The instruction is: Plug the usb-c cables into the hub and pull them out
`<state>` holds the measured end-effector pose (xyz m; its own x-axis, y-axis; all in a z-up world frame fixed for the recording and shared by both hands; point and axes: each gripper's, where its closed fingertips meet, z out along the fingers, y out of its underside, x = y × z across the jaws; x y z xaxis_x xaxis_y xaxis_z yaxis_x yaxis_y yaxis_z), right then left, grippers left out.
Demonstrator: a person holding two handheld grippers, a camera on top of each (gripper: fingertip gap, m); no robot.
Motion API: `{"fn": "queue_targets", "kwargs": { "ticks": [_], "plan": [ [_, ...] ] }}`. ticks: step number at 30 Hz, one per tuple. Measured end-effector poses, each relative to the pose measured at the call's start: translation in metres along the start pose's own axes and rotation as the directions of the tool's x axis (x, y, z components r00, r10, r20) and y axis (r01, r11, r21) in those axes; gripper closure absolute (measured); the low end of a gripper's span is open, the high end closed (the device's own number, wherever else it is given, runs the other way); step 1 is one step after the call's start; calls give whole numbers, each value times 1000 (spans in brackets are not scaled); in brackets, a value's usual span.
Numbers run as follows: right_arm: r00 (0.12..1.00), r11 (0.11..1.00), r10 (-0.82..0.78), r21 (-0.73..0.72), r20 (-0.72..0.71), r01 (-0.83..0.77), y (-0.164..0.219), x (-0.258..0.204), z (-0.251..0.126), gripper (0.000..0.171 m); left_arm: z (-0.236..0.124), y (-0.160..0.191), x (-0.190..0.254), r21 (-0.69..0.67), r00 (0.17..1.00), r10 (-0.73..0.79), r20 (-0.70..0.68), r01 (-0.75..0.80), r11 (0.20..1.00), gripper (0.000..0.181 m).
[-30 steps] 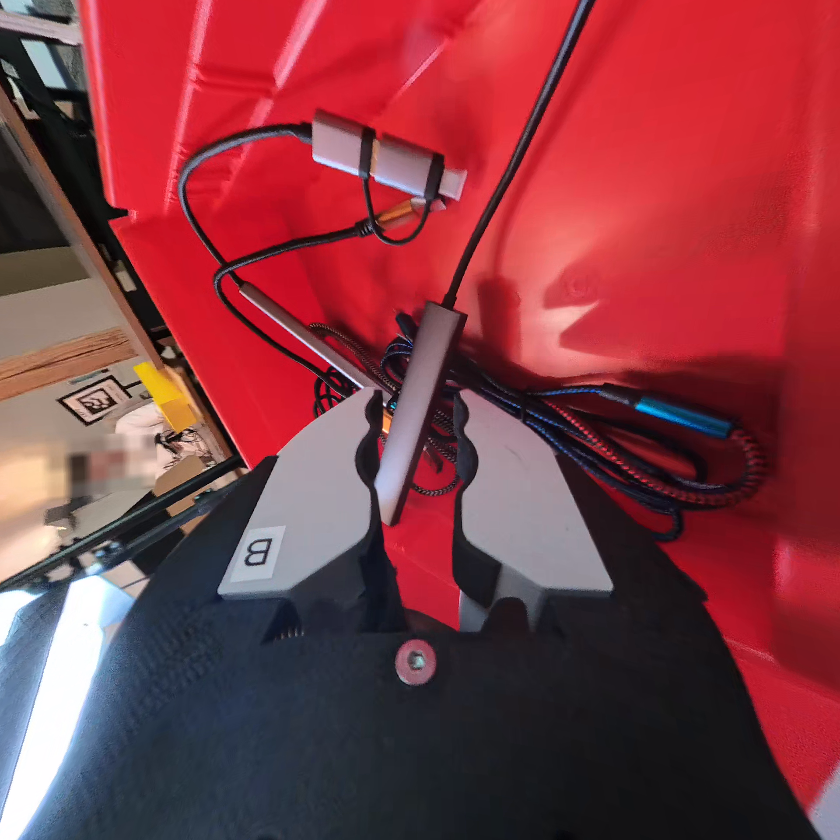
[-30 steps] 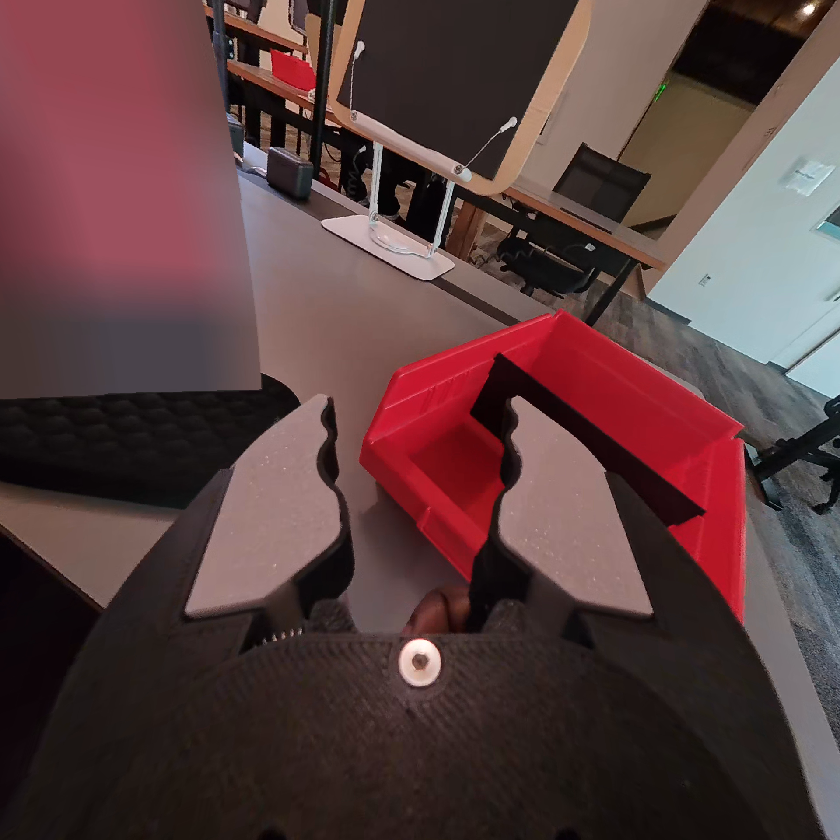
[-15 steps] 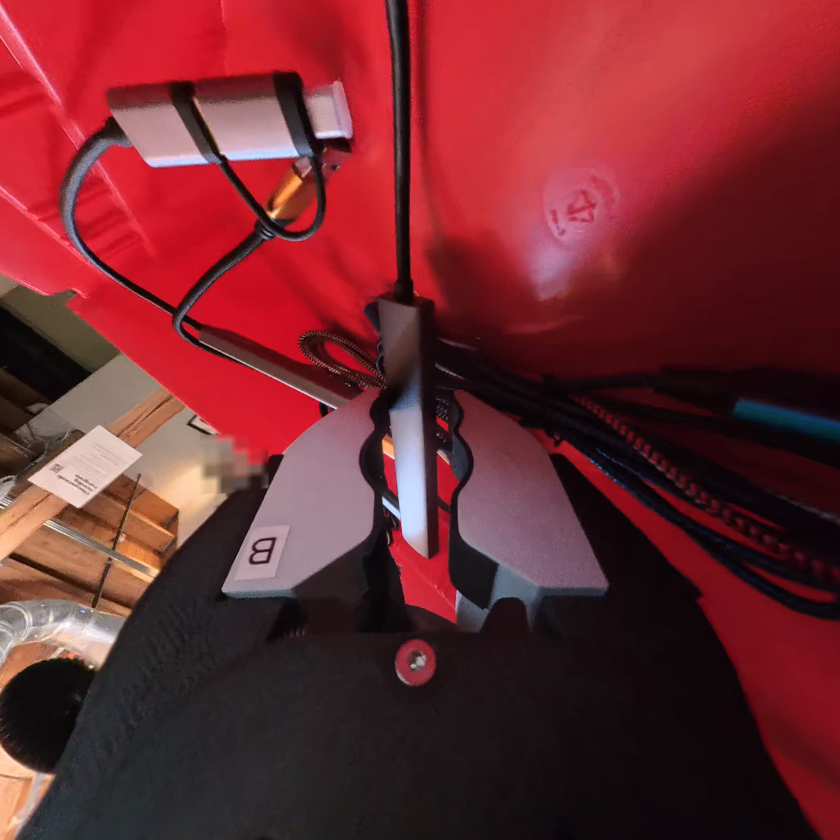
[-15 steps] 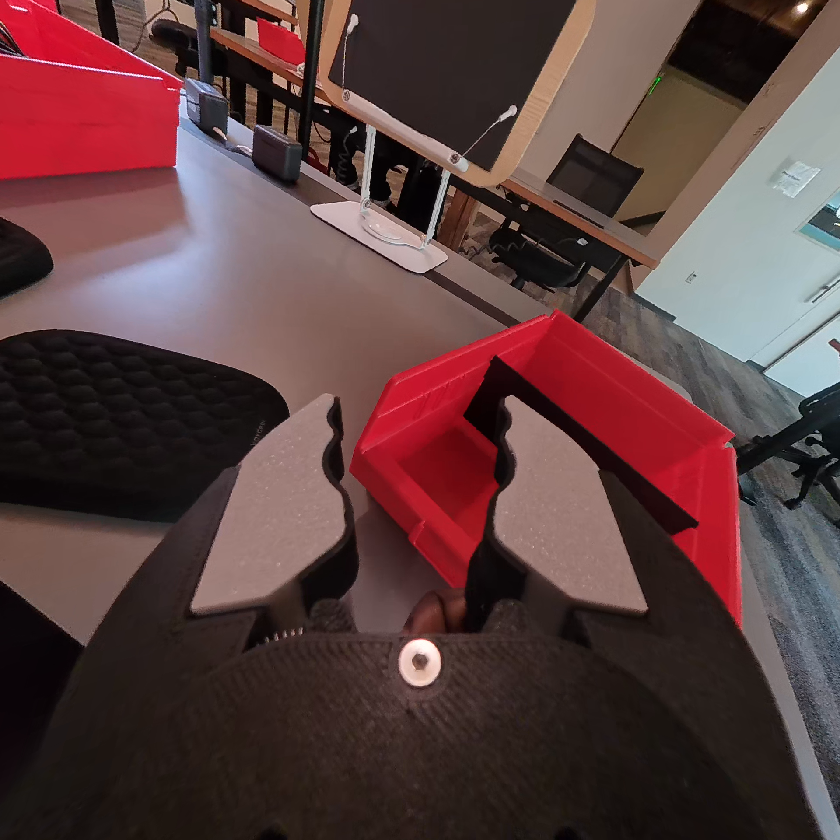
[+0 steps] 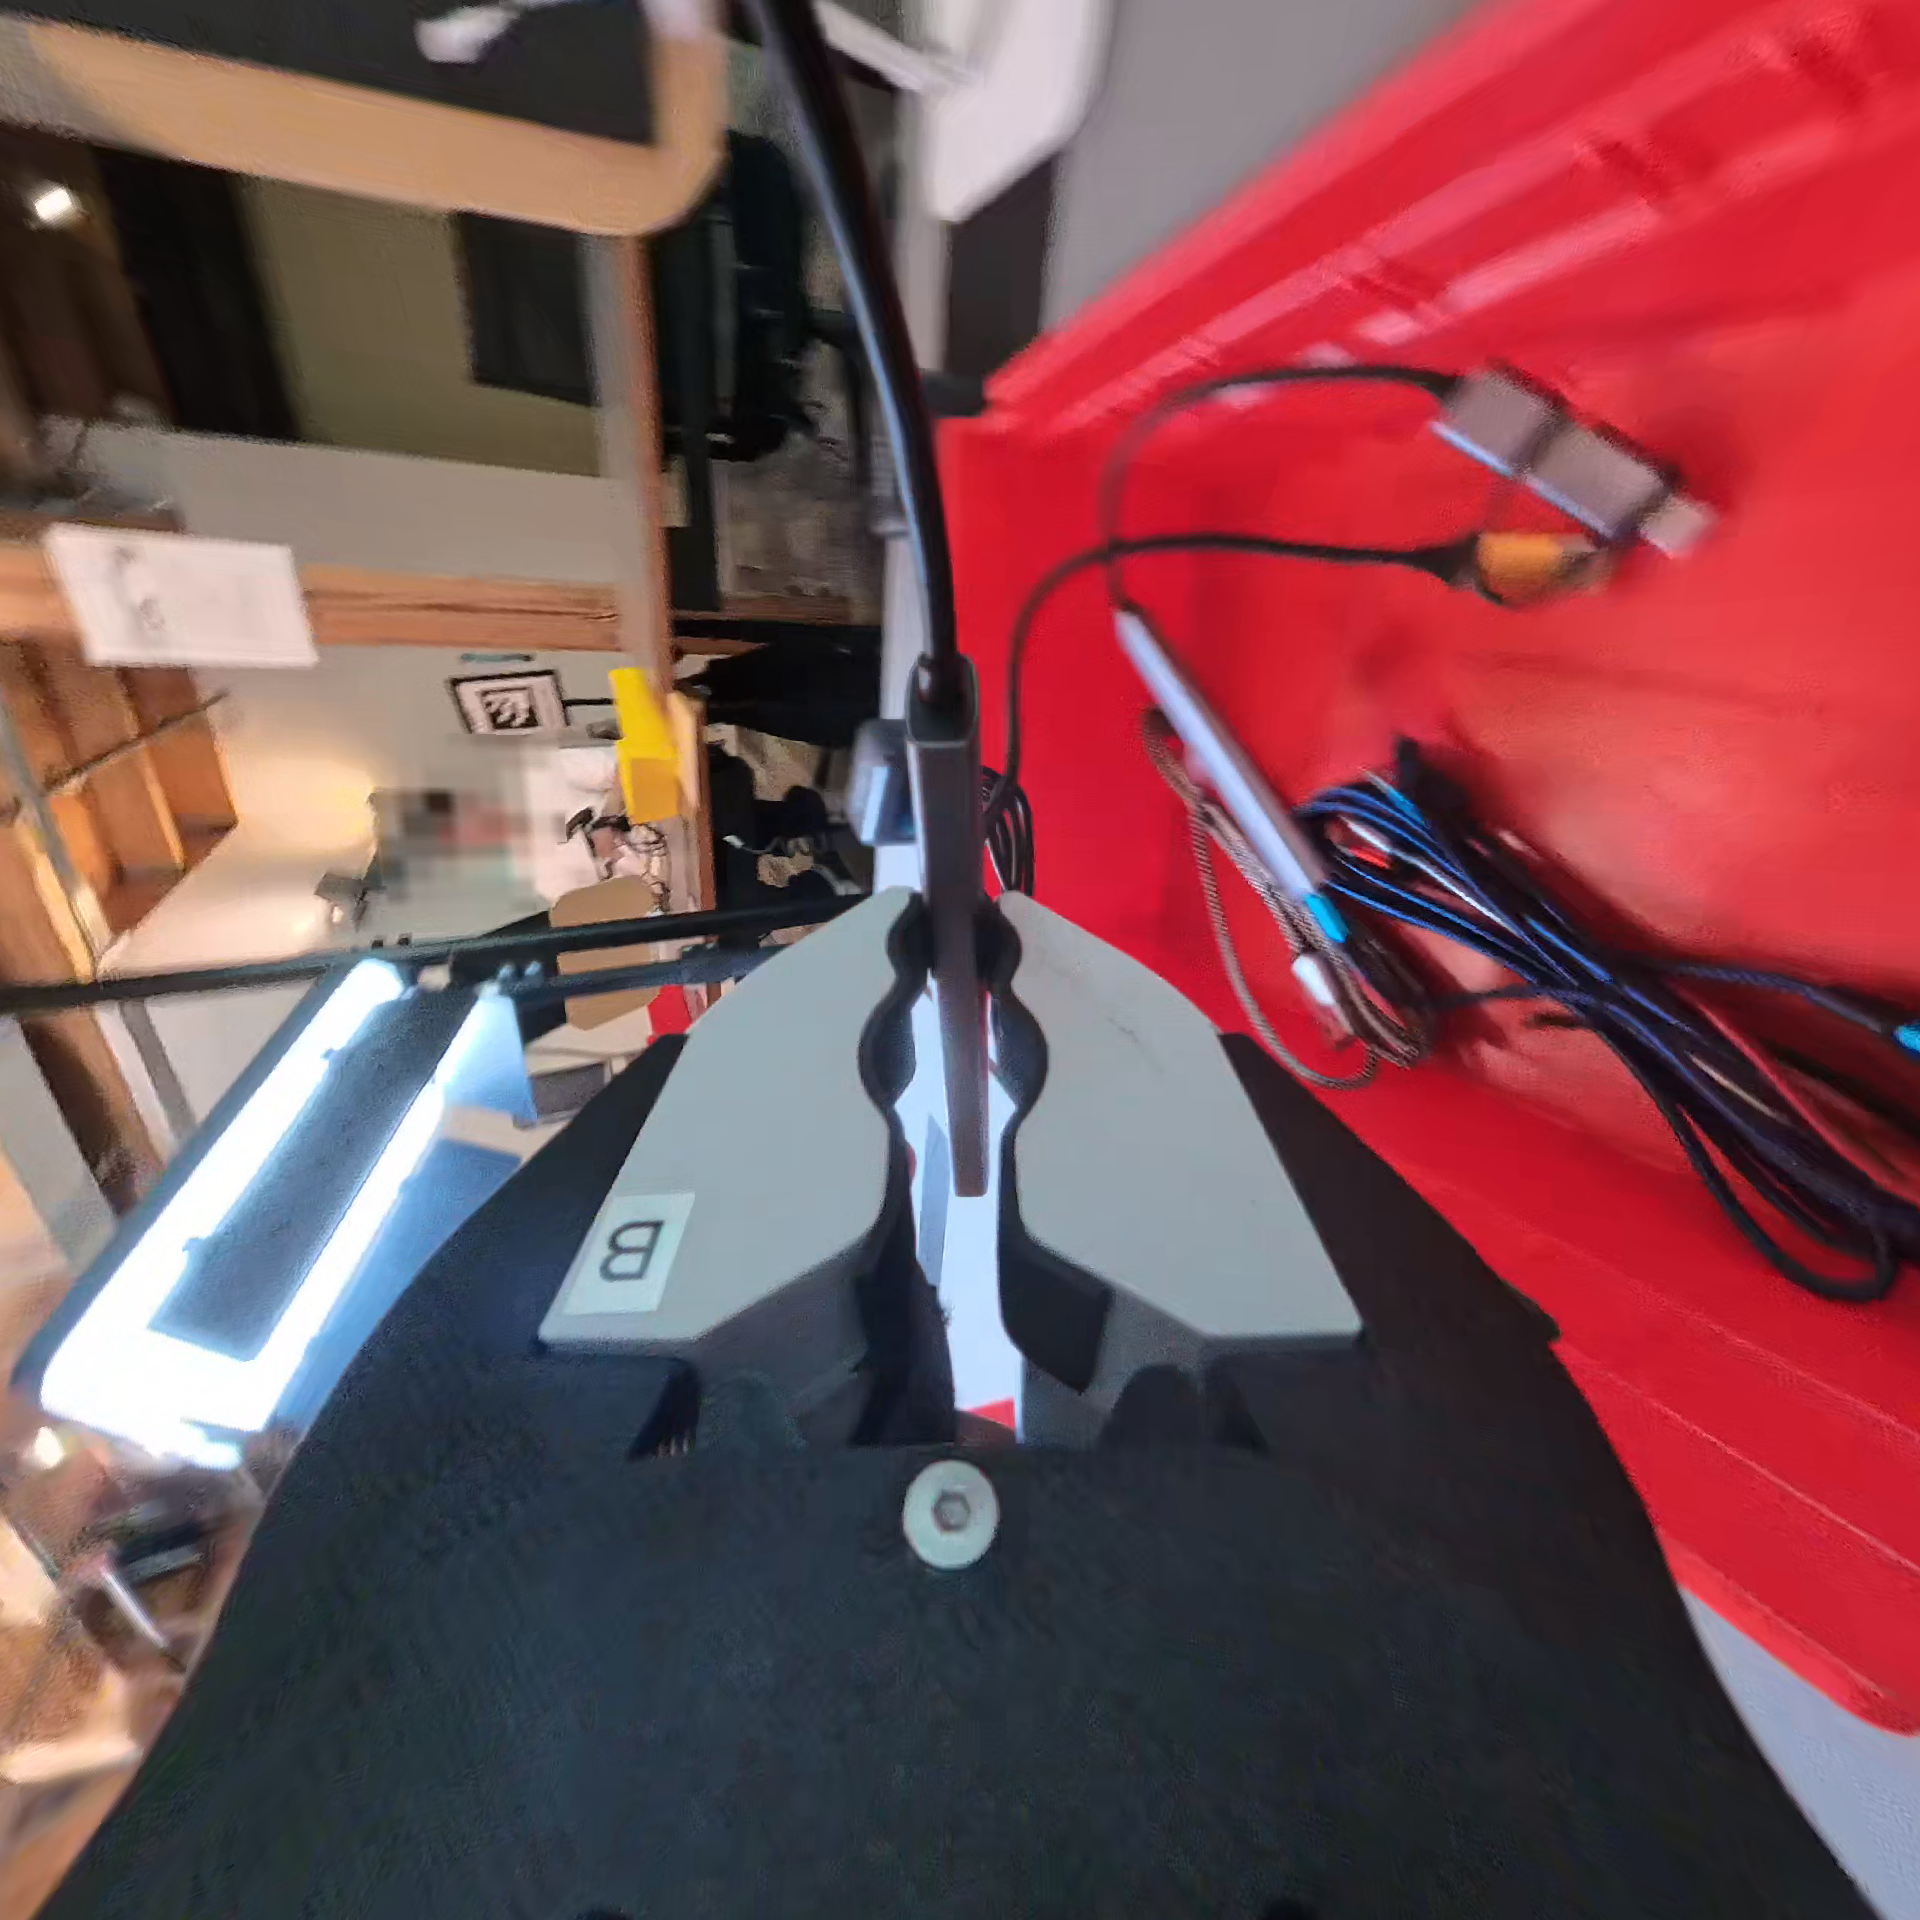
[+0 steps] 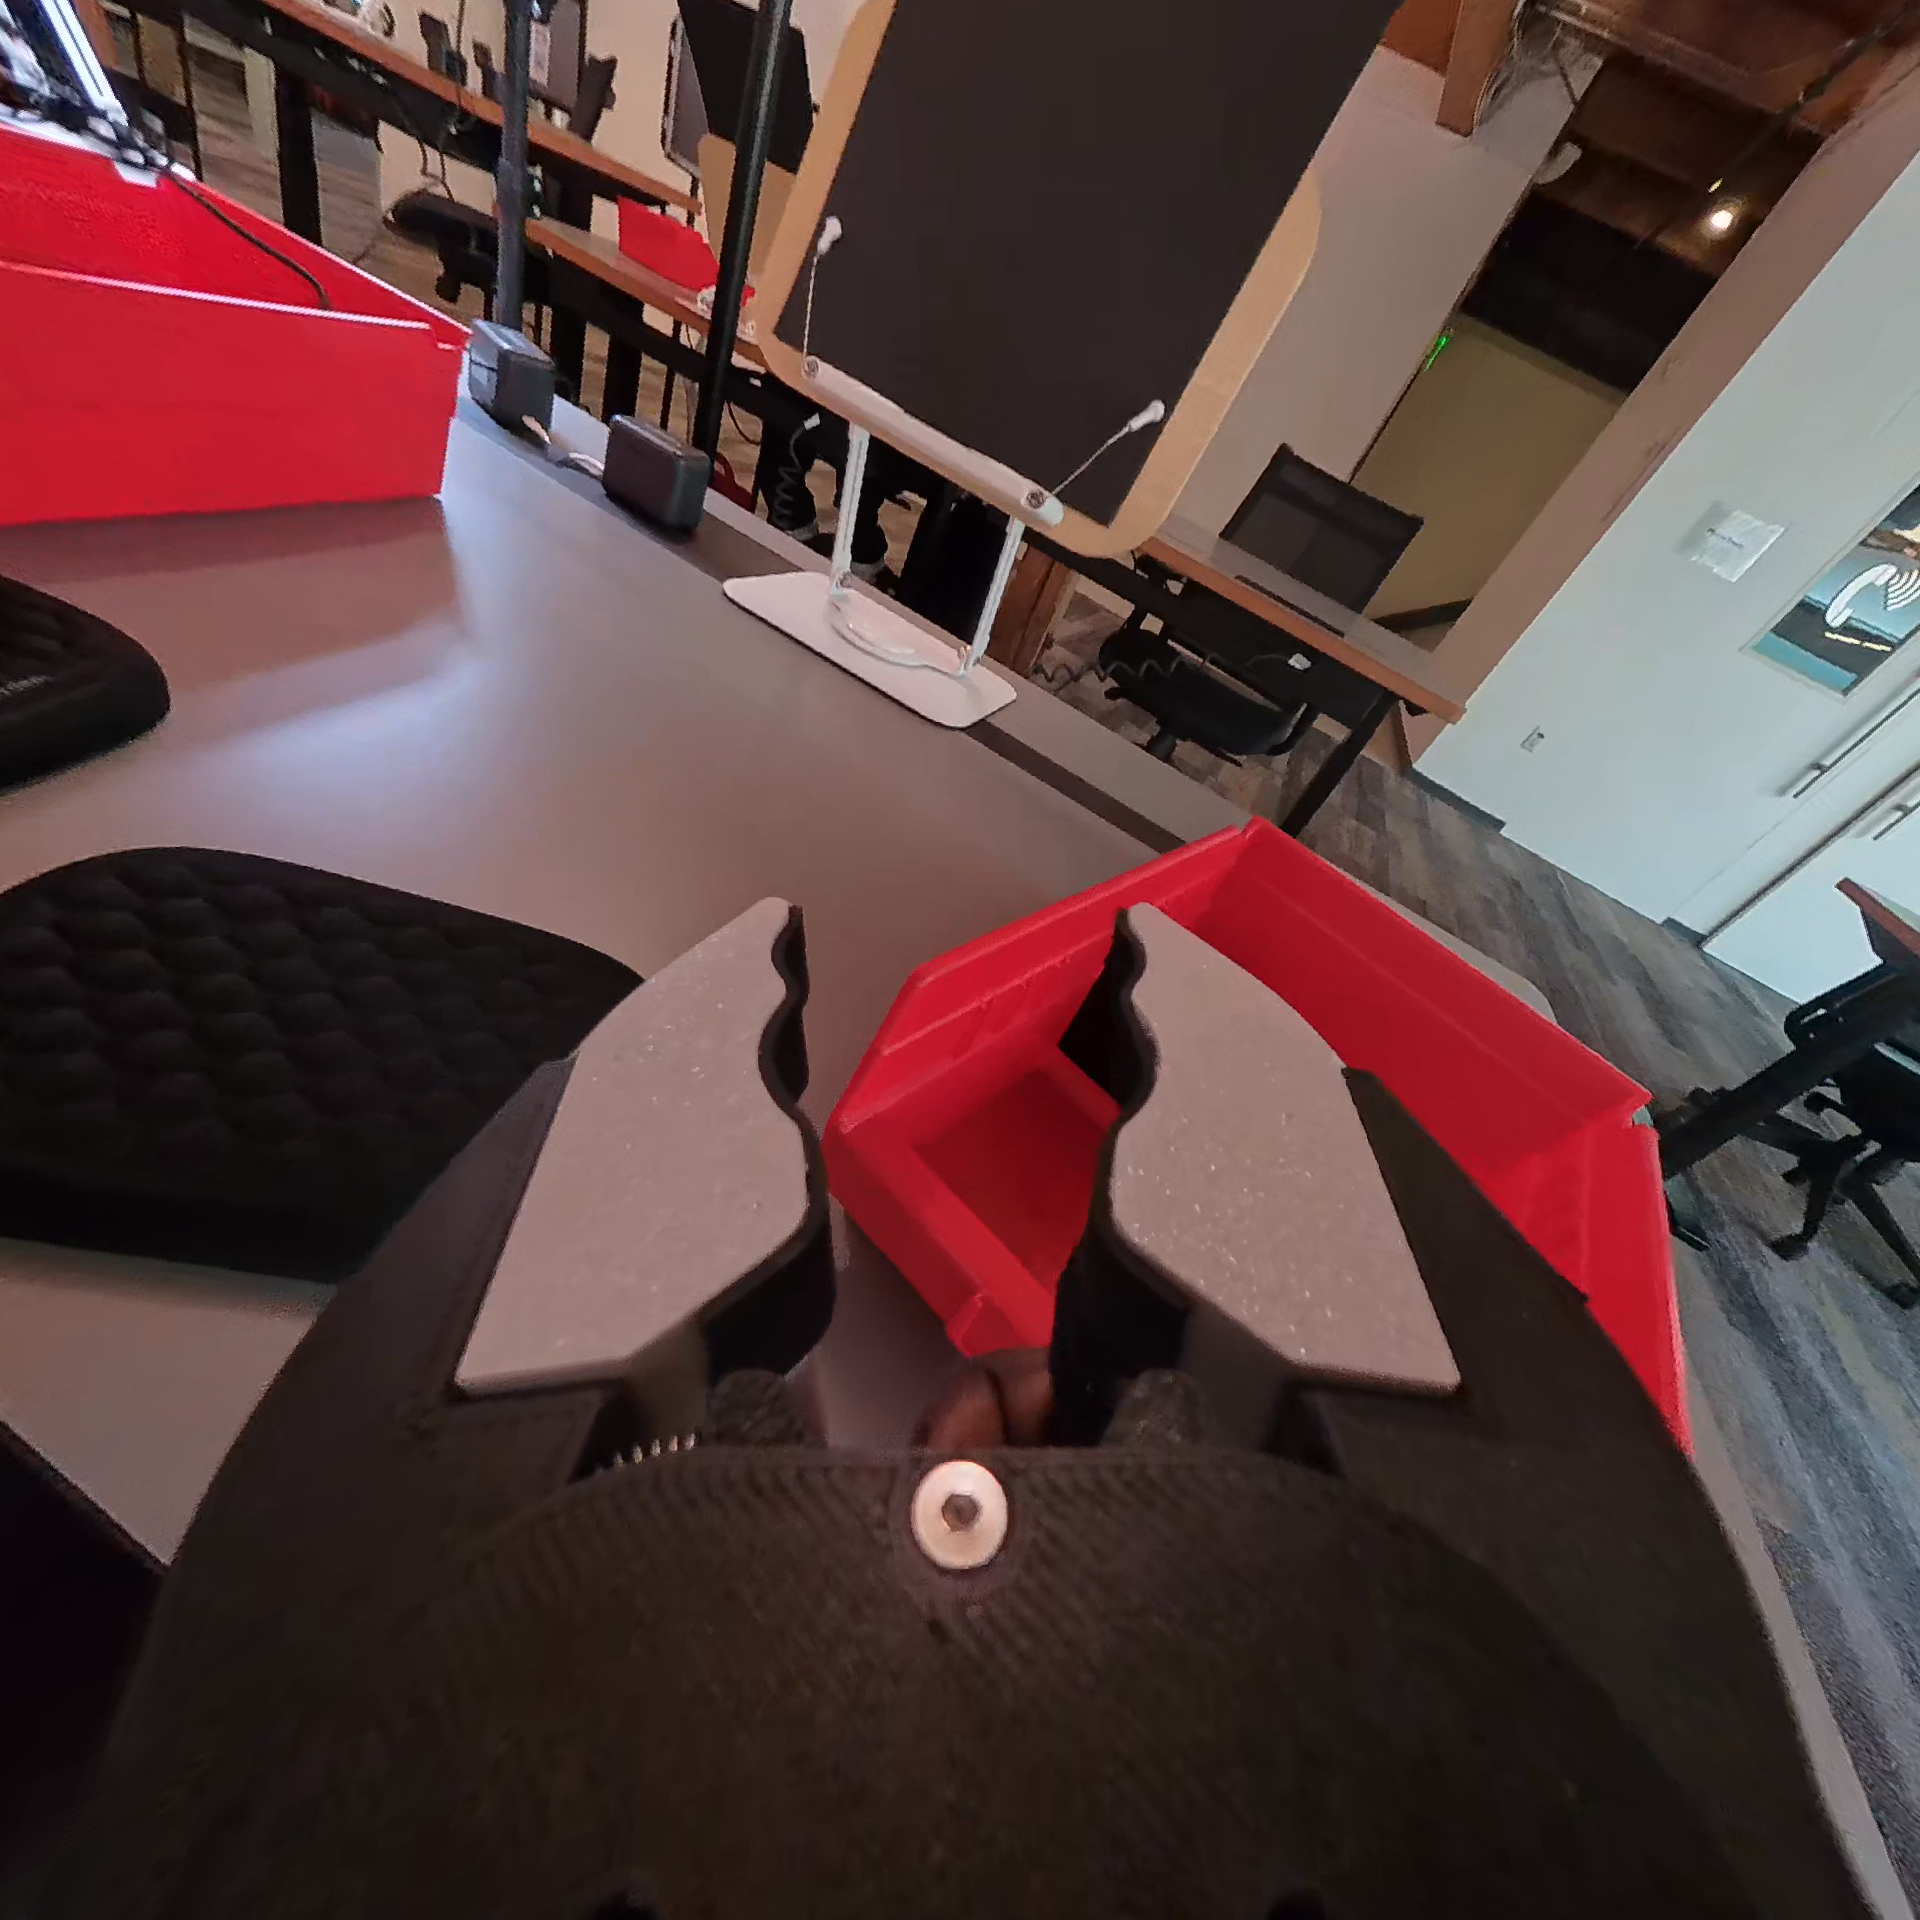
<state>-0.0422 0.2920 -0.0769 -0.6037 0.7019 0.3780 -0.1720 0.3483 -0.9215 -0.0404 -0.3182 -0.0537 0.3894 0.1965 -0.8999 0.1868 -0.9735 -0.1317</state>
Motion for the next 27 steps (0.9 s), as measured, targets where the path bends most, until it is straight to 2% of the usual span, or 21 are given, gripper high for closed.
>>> {"fn": "queue_targets", "kwargs": {
  "ticks": [3,6,9,12,16,20,23,27],
  "plan": [
    [999,999,24,23,24,-25,-4,-7,1,118,-29,-4,-49,86,968,-223,119,213,973,171],
    [997,998,40,44,71,-43,-8,-18,3,119,-57,-7,-90,242,860,-470,200,422,874,171],
    [996,997,38,60,83,-43,-12,-24,5,121,-85,-12,-121,453,687,-707,166,584,674,171],
    [995,993,56,95,88,-65,-20,-28,5,125,-107,-29,-135,621,540,-842,-3,661,422,171],
    [996,989,15,142,91,-28,-39,-43,10,134,-123,-87,-121,668,452,-834,-316,730,142,171],
    [984,974,-71,225,164,32,-71,-77,15,141,-123,-162,-77,583,398,-712,-579,812,-20,171],
    [964,940,-184,321,190,116,-105,-108,13,142,-115,-214,-34,466,331,-605,-724,882,-74,171],
    [905,877,-391,366,169,311,-138,-149,19,141,-99,-267,18,366,296,-525,-798,930,-32,171]
  ]
}}
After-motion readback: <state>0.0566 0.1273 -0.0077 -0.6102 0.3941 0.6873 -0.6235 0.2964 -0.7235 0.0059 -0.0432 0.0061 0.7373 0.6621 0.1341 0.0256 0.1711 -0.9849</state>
